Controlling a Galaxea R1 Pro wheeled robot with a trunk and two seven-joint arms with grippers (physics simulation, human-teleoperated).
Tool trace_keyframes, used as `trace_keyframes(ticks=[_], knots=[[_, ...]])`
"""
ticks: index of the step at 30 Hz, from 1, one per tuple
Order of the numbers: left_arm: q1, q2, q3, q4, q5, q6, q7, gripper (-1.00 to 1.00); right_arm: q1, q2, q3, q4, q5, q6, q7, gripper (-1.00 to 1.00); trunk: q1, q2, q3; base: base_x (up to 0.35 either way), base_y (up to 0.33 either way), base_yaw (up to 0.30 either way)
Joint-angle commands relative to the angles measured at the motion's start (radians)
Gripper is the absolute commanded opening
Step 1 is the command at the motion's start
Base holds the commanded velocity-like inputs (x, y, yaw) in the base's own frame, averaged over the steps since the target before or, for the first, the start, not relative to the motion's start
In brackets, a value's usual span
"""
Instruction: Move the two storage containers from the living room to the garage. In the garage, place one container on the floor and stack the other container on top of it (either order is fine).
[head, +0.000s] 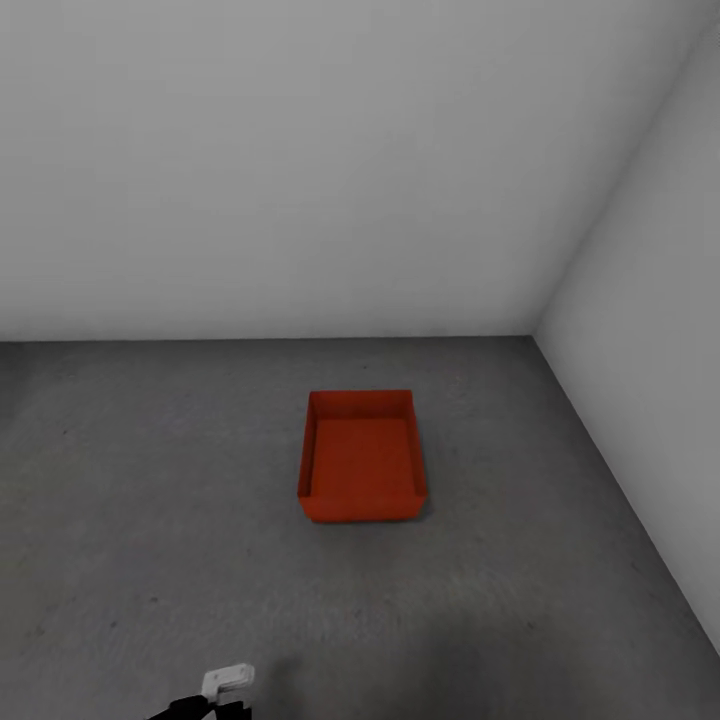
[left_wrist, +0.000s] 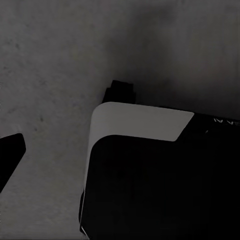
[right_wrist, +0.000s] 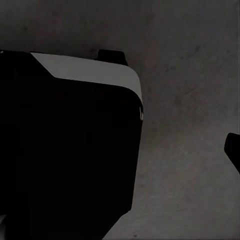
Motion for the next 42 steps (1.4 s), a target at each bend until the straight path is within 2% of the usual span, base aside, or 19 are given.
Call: trace_keyframes(ticks=[1,6,8,11,14,19,22,26,32,42], knots=[[0.004,0.000,-0.009,0.000,0.010,-0.009,0.002,1.00,0.000,0.000,0.008,0.003,-0.010,-0.006,0.000,1.00,0.000,-0.001,0.001,0.000,0.000,0.000],[0.060,0.000,-0.009,0.000,0.009,-0.101,-0.014,1.00,0.032,-0.003,0.008,0.003,-0.013,-0.008,0.002,1.00,0.000,-0.001,0.009,0.000,0.000,0.000],[0.066,0.003,-0.009,0.000,0.009,-0.106,-0.044,1.00,0.037,-0.004,0.007,0.003,-0.015,-0.008,0.012,1.00,0.000,-0.001,0.012,0.000,0.000,0.000],[0.077,0.010,-0.009,0.001,0.010,-0.107,-0.122,1.00,0.041,-0.004,0.007,0.003,-0.018,-0.008,0.064,1.00,0.000,-0.001,0.017,0.000,0.000,0.000],[0.100,0.014,-0.008,0.000,0.010,-0.110,-0.151,1.00,0.052,-0.005,0.007,0.003,-0.019,-0.010,0.101,1.00,0.000,-0.001,0.021,0.000,0.000,0.000],[0.134,0.015,-0.009,0.000,0.009,-0.115,-0.160,1.00,0.107,-0.007,0.006,0.003,-0.020,-0.062,0.113,1.00,0.000,-0.001,0.029,0.000,0.000,0.000],[0.145,0.015,-0.009,0.000,0.009,-0.116,-0.161,1.00,0.121,-0.007,0.006,0.003,-0.020,-0.078,0.115,1.00,0.000,-0.001,0.034,0.000,0.000,0.000],[0.157,0.015,-0.009,0.000,0.008,-0.117,-0.161,1.00,0.127,-0.009,0.006,0.003,-0.020,-0.085,0.121,1.00,0.000,-0.001,0.040,0.000,0.000,0.000],[0.177,0.019,-0.009,-0.001,0.008,-0.118,-0.161,1.00,0.129,-0.039,0.006,0.004,-0.021,-0.086,0.181,1.00,0.000,-0.001,0.050,0.000,0.000,0.000],[0.201,0.022,-0.009,-0.001,0.007,-0.119,-0.163,1.00,0.153,-0.055,0.006,0.003,-0.034,-0.086,0.223,1.00,0.000,-0.001,0.066,0.000,0.000,0.000]])
